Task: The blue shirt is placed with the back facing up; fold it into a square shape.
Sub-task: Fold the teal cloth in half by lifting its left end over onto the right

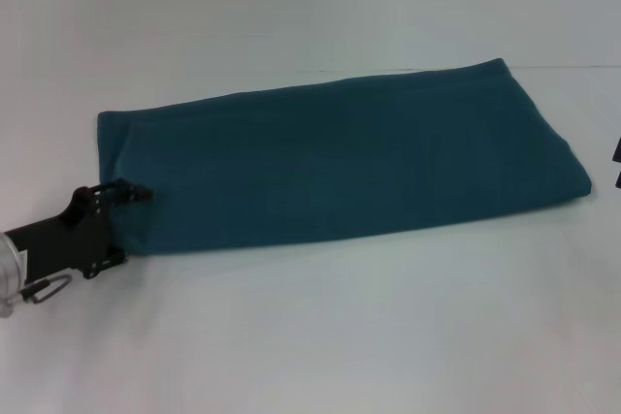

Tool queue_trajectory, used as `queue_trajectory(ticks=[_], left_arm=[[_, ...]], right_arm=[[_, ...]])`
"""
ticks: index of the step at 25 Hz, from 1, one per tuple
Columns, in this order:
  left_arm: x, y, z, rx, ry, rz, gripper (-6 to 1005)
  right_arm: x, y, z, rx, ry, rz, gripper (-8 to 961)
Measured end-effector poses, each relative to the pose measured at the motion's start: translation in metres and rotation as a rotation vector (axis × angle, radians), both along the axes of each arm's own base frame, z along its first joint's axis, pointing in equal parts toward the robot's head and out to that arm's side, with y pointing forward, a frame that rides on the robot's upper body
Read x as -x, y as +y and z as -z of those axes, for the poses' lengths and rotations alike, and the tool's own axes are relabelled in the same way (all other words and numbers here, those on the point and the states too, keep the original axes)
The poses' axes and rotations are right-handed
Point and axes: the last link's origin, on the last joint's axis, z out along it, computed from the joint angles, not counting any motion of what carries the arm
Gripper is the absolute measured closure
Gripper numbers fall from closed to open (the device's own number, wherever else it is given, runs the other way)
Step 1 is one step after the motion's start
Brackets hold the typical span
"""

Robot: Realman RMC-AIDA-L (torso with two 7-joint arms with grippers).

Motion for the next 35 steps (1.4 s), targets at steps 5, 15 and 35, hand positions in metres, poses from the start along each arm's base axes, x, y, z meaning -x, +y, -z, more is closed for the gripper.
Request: queue_trajectory(ticks=[5, 15, 35], left_arm=[[-0.002, 0.003, 0.0, -0.002, 0.013, 0.01, 326], [-0.015, 0.006, 0.003, 0.06, 0.086, 0.142, 469], [-0.012, 0.002, -0.011, 0.031, 0.243, 0.315, 973]], right_arm=[[-0.001, -0.001, 0.0, -0.001, 0.001, 0.002, 83], [-0.002, -0.002, -0.002, -0.01, 0.006, 0.006, 85], [-0.004, -0.004, -0.002, -0.015, 0.006, 0.016, 88]])
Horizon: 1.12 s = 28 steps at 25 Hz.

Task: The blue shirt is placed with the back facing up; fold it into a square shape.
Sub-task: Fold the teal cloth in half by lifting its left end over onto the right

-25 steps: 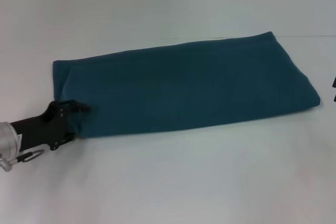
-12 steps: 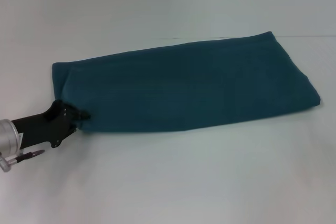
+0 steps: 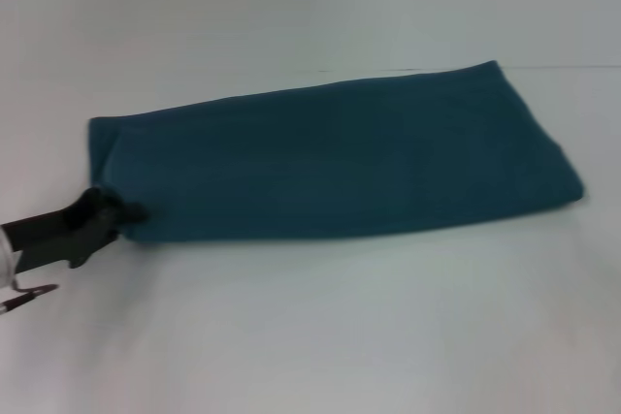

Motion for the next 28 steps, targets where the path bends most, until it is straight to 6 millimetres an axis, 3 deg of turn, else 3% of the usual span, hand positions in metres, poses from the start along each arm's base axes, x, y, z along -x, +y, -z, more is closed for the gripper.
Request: queue_trajectory(ticks=[10, 14, 20, 22, 24, 28], left_arm=[[0.052, -0.037, -0.061, -0.137, 0.151, -0.095, 967], [0.06, -0.04, -0.075, -0.171, 0.195, -0.094, 965], [0.034, -0.027, -0.08, -0.179, 0.195, 0.094, 961], [0.006, -0.016, -0.084, -0.193, 0.162, 0.24, 960], [-0.001, -0.012, -0.084, -0.189, 0.152, 0.27, 959], [-0.043, 0.01, -0.077, -0.135, 0.102, 0.427, 956]], right_arm=[[-0.001, 0.0, 0.002, -0.001, 0.01, 0.023, 89], [-0.002, 0.002, 0.005, -0.003, 0.014, 0.034, 90], [0.001, 0.007, 0.007, -0.004, 0.01, 0.029, 91], [0.002, 0.009, 0.007, -0.002, 0.007, 0.024, 91], [0.003, 0.01, 0.008, 0.001, 0.006, 0.019, 91], [0.005, 0.01, 0.012, 0.012, 0.005, 0.017, 92]])
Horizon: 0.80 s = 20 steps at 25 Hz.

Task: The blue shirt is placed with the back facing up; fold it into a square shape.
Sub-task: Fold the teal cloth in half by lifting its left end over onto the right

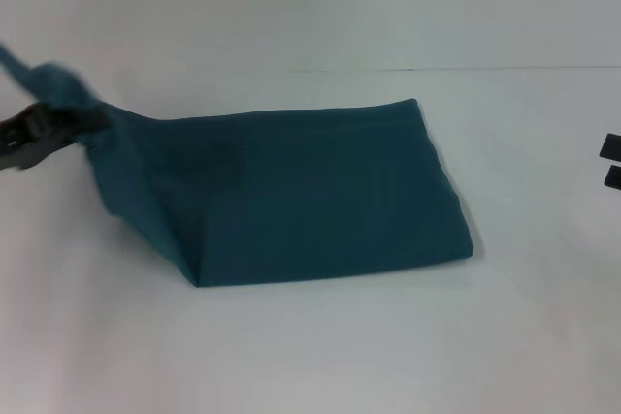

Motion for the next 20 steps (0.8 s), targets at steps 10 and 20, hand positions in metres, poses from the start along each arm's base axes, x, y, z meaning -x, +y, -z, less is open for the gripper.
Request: queue_trajectory(ticks=[10, 20], left_arm=[[-0.101, 0.038, 0.063, 0.183, 0.048, 0.261, 951], [-0.14, 0.055, 0.148, 0.273, 0.185, 0.273, 945]], right_arm=[[0.0, -0.001, 0.003, 0.011, 0.0, 0.002, 93], [0.001, 0.001, 0.006, 0.022, -0.011, -0.003, 95]])
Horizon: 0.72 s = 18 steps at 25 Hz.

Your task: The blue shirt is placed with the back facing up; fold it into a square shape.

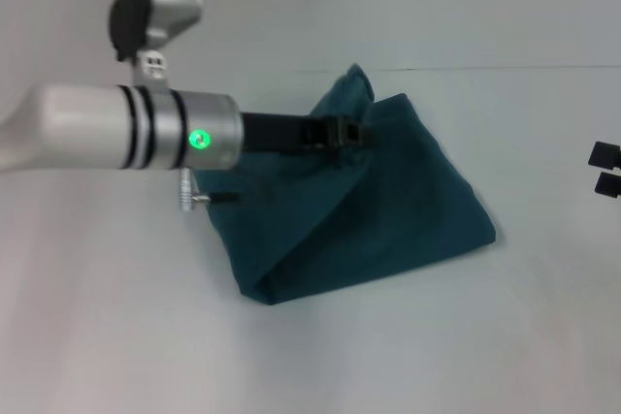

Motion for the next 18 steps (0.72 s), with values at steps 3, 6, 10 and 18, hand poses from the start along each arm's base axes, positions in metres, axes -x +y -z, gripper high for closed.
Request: queue_trajectory(ticks=[3, 6, 10, 18], left_arm=[[-0.003, 0.002, 0.014, 0.008, 0.036, -0.004, 943], [-0.007, 0.001, 0.019, 0.019, 0.054, 0.022, 941], [-0.015, -0.001, 0.019, 0.03, 0.053, 0.06, 939], [0.014, -0.006, -0.044, -0.111, -0.298, -0.108, 488]], right_arm=[[0.0, -0.001, 0.001, 0.006, -0.002, 0.0, 95], [-0.001, -0.001, 0.001, 0.008, -0.002, 0.002, 96], [-0.001, -0.002, 0.001, 0.008, -0.002, 0.004, 96], [-0.003, 0.001, -0.001, 0.026, -0.031, 0.014, 98]])
